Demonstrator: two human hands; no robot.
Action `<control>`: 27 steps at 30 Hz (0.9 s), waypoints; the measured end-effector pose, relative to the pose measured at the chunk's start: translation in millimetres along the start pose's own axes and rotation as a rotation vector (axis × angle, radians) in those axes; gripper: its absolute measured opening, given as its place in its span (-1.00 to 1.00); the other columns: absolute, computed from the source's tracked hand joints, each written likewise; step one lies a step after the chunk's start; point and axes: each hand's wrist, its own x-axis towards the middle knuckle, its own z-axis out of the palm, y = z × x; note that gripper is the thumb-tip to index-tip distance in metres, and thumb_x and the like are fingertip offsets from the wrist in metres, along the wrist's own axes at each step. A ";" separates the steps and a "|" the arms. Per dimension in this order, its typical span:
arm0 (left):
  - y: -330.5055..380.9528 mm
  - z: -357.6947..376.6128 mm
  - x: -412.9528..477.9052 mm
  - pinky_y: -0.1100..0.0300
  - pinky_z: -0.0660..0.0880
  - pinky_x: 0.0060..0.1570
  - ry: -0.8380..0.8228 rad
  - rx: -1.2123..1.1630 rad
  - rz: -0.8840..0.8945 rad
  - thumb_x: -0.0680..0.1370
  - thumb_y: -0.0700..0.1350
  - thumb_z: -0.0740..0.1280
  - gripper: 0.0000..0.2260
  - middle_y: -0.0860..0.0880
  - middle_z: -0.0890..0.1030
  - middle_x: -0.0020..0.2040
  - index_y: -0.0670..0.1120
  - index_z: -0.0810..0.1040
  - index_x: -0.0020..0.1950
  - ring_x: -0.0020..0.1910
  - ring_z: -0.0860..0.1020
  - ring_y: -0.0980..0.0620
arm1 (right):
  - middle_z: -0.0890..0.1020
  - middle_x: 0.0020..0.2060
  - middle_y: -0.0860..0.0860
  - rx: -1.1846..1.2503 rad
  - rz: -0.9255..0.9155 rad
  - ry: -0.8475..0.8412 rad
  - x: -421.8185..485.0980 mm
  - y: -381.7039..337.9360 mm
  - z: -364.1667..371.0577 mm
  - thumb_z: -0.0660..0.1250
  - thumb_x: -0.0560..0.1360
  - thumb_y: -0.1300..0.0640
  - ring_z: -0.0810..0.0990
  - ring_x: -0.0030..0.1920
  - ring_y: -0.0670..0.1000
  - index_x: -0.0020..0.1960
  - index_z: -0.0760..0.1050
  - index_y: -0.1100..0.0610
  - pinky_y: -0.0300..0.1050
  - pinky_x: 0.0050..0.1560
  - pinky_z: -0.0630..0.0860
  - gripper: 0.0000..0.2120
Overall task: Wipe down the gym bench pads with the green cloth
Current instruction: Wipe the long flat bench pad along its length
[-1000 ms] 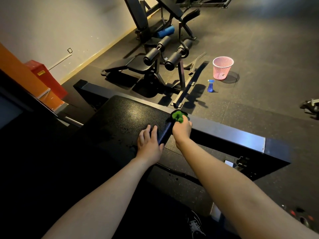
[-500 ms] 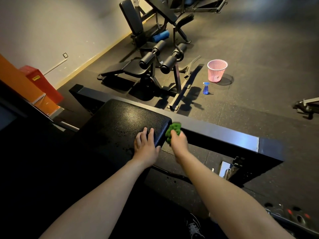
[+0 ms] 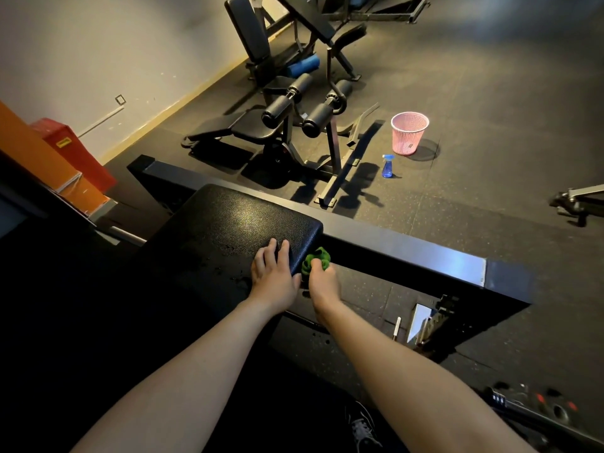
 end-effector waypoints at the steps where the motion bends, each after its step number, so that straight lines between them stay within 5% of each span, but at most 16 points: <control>1: -0.5 -0.4 0.4 -0.15 -0.09 0.52 0.000 -0.002 0.002 0.64 0.04 0.24 -0.31 -0.15 -0.11 0.62 -0.07 -0.06 0.64 0.57 -0.12 -0.18 | 0.66 -0.04 0.12 -0.028 -0.019 -0.017 1.7 -0.7 -3.3 0.16 0.47 -0.09 0.60 0.03 0.19 0.01 0.55 0.12 0.19 0.17 0.53 -0.65; 7: -2.5 -4.9 -1.1 -0.14 -0.07 0.53 -0.032 -0.031 0.010 0.64 0.05 0.26 -0.31 -0.12 -0.11 0.63 -0.04 -0.06 0.64 0.57 -0.13 -0.16 | 0.56 0.04 0.11 -0.169 -0.271 0.077 27.7 -51.8 -23.6 0.22 0.57 0.08 0.54 0.07 0.14 0.07 0.48 0.14 0.19 0.20 0.50 -0.84; 11: -13.5 -19.8 -6.8 -0.04 -0.04 0.55 -0.061 -0.098 0.075 0.62 0.02 0.30 -0.28 -0.08 -0.09 0.65 -0.09 -0.02 0.65 0.59 -0.14 -0.11 | 0.46 0.21 0.13 -0.349 -0.374 0.044 0.1 -55.1 -12.8 0.23 0.57 0.19 0.48 0.19 0.13 0.31 0.43 0.21 0.05 0.28 0.44 -0.68; 16: -35.4 -23.7 -36.7 -0.24 0.01 0.49 0.044 0.026 -0.068 0.50 0.30 0.34 -0.15 0.00 -0.04 0.64 0.09 -0.03 0.64 0.56 -0.02 -0.16 | 0.50 0.31 0.09 -0.420 -0.601 0.024 -36.3 -24.1 -12.5 0.28 0.51 0.32 0.43 0.35 0.07 0.38 0.47 0.24 -0.07 0.44 0.33 -0.57; 22: -51.5 -22.6 -55.4 -0.18 0.02 0.48 0.014 0.009 -0.204 0.48 0.20 0.36 -0.13 -0.02 -0.08 0.65 0.02 -0.04 0.64 0.57 -0.02 -0.14 | 0.57 0.24 0.08 -0.696 -1.014 -0.362 -65.0 -14.7 2.5 0.33 0.35 0.33 0.46 0.31 0.08 0.21 0.62 0.19 -0.06 0.42 0.33 -0.56; 27: -55.7 -19.6 -59.4 -0.18 0.05 0.48 0.026 -0.032 -0.192 0.37 0.47 0.33 0.05 0.01 -0.06 0.65 -0.03 -0.03 0.64 0.57 0.01 -0.12 | 0.49 0.33 0.04 -0.910 -0.980 -0.451 -37.2 -43.7 -7.5 0.34 0.48 0.30 0.38 0.38 0.04 0.35 0.54 0.08 -0.09 0.42 0.30 -0.55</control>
